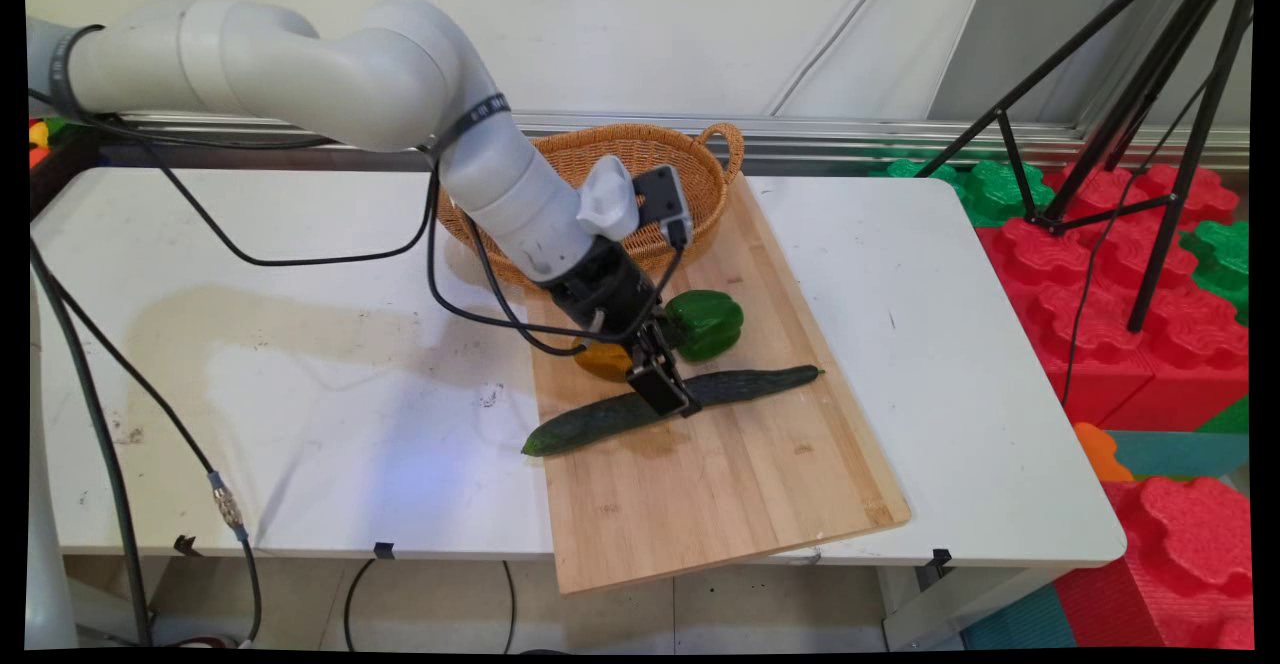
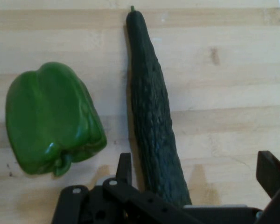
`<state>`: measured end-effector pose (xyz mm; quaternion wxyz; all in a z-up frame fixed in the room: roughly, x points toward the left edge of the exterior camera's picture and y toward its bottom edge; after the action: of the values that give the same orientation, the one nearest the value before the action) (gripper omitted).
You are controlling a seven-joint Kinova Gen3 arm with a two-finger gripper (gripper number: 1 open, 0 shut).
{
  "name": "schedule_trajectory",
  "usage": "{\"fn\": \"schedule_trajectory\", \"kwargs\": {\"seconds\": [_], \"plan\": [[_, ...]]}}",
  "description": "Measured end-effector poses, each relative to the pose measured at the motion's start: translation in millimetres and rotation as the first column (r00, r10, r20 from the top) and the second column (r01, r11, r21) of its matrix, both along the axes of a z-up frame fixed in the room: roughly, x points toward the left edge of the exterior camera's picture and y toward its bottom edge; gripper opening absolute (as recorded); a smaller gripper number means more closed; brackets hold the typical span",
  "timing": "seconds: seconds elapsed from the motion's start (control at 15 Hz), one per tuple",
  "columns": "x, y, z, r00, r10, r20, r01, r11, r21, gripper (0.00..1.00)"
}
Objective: Pick up the cucumber from the cutting board
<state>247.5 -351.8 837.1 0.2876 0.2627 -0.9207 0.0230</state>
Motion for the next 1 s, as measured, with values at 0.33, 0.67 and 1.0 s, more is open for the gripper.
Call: {"fn": "schedule_trajectory", "kwargs": {"seconds": [0.33, 0.67, 1.0], "plan": [[-12.8, -2.1, -15.4, 0.999, -0.014, 0.035, 0.013, 1.0, 0.004, 1.0], [-21.8, -3.0, -28.3, 0.997, -0.036, 0.069, 0.036, 0.999, -0.002, 1.0], [-25.6, -4.9, -35.8, 0.994, -0.049, 0.097, 0.051, 0.999, -0.016, 1.0]]}}
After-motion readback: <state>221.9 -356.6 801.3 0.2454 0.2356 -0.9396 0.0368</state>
